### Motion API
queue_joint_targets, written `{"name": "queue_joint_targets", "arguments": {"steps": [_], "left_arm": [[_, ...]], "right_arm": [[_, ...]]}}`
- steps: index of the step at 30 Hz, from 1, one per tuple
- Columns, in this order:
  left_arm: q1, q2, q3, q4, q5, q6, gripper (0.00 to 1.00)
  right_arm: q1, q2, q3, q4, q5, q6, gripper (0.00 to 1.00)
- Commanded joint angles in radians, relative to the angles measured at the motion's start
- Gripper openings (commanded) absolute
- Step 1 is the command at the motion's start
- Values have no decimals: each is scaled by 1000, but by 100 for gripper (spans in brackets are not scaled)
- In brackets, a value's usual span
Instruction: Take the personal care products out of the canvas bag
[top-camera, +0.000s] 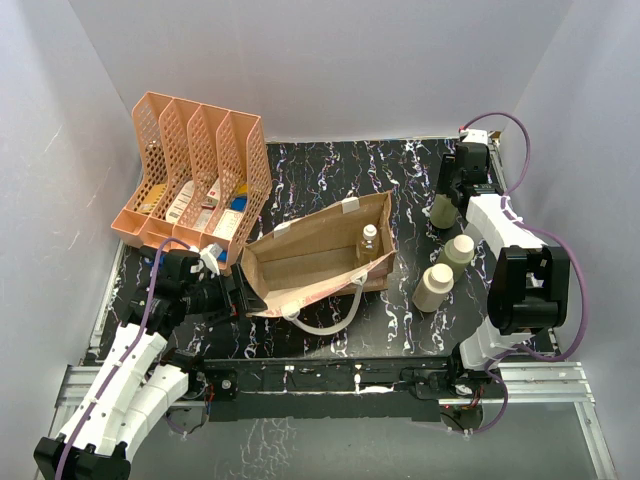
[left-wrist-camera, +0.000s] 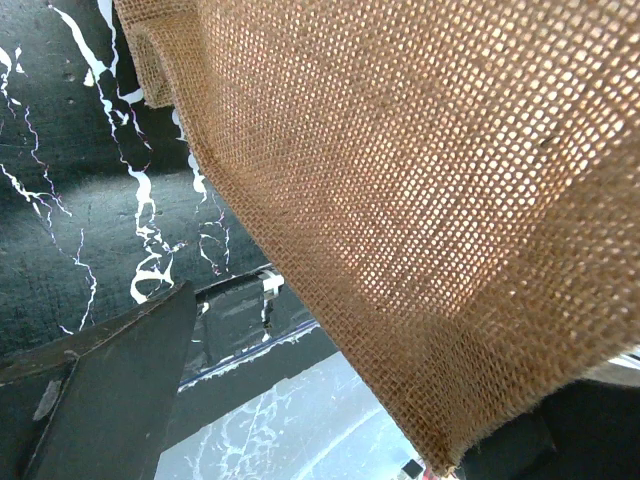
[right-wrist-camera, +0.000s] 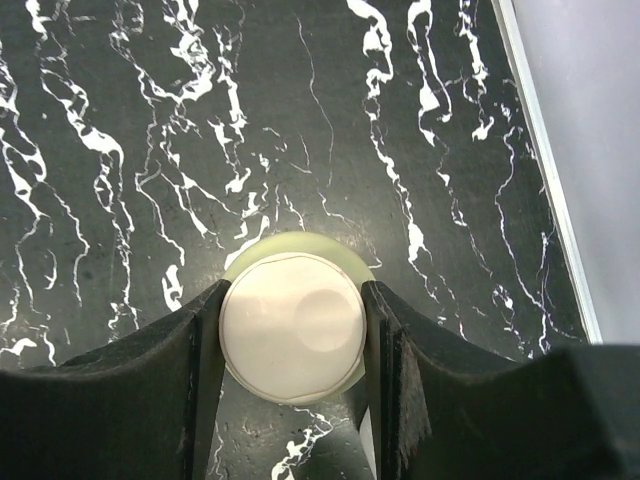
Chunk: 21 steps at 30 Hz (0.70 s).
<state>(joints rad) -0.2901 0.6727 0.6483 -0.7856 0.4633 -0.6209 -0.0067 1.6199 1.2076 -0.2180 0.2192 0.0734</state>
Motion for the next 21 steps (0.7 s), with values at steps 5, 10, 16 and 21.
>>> {"name": "queue_joint_targets", "arguments": {"steps": [5, 10, 16, 21], "left_arm": [[0, 2, 36, -17, 51, 3, 97], [1, -10, 32, -8, 72, -4, 97], [0, -29, -13, 47, 129, -45, 97], [1, -28, -31, 81, 167, -58, 97]], "right_arm": [[-2, -29, -4, 147, 34, 16, 41], [-2, -89, 14, 67, 8, 43, 78], [19, -224, 58, -129, -101, 105, 91], [119, -400, 43, -232, -274, 176, 91]]}}
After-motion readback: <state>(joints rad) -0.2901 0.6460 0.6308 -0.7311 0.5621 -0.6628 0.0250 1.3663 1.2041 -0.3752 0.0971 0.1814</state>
